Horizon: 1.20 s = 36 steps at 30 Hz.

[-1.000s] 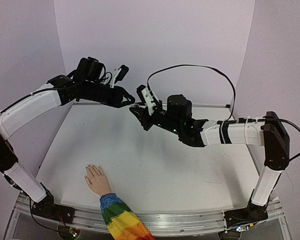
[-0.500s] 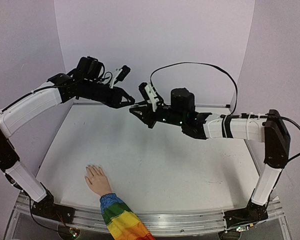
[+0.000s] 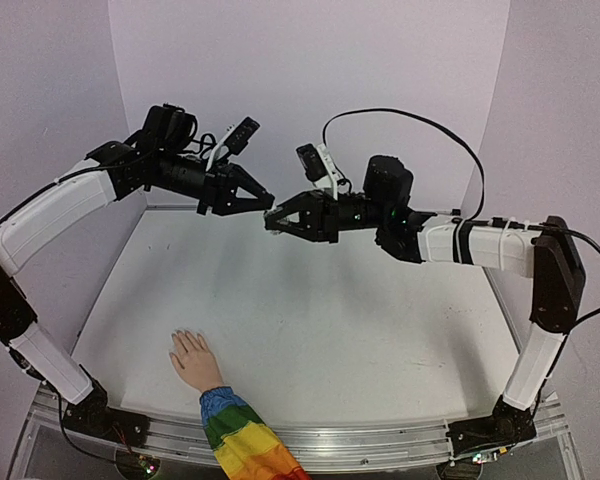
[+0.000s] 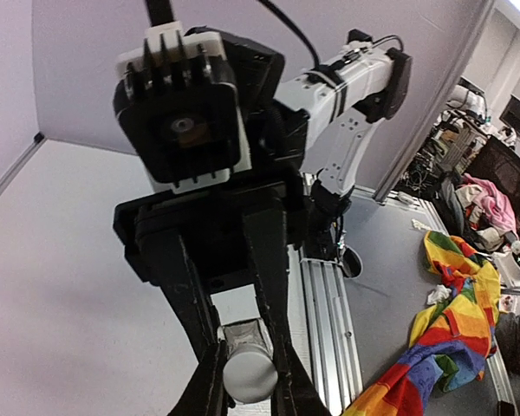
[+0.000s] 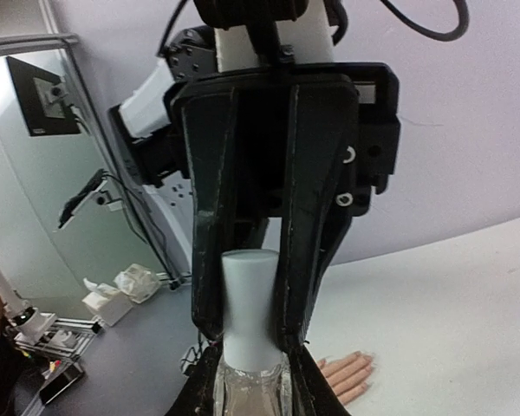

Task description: Paint the nails

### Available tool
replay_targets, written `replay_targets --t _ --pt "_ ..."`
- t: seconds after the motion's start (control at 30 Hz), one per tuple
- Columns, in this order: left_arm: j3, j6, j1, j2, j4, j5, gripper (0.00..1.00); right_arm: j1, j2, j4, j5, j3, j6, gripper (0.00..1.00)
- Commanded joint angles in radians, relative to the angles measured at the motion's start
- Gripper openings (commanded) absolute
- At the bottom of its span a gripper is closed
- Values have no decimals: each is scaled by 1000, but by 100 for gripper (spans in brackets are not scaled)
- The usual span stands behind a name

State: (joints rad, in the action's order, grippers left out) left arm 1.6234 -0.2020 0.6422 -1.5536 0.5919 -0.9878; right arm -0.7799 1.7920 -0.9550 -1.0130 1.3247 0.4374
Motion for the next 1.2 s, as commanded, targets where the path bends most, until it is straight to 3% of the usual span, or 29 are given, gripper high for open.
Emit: replay_targets --t 0.0,0.17,0.27,0.33,0.4,0.47,0.63,0.8,0.9,1.03,1.17 --pt "-27 -70 70 -42 118 -136 0 -31 -26 -425 -34 165 170 0" --pt "-17 -62 67 -19 127 -73 3 -24 -33 -423 -48 132 156 0" --pt "-2 -29 47 3 127 2 28 -11 -58 -350 -19 86 60 0" --pt "15 7 41 17 127 78 43 -6 -86 -177 34 64 -103 0" --pt "24 30 33 34 122 103 52 -7 -111 10 119 64 -280 0" --pt "27 55 28 51 116 142 67 -7 -130 74 212 48 -377 0" --pt "-16 165 18 97 67 238 87 -8 -177 142 465 5 -554 0" --pt "-73 324 12 134 12 460 90 -19 -194 112 694 -38 -616 0" --pt "-80 482 10 160 -62 576 85 -59 -199 64 865 -72 -691 0" --pt "-83 653 11 175 -217 582 85 -119 -186 -15 1097 -102 -784 0" --pt "-81 721 18 145 -339 572 78 -153 -165 -68 1175 -106 -815 0"
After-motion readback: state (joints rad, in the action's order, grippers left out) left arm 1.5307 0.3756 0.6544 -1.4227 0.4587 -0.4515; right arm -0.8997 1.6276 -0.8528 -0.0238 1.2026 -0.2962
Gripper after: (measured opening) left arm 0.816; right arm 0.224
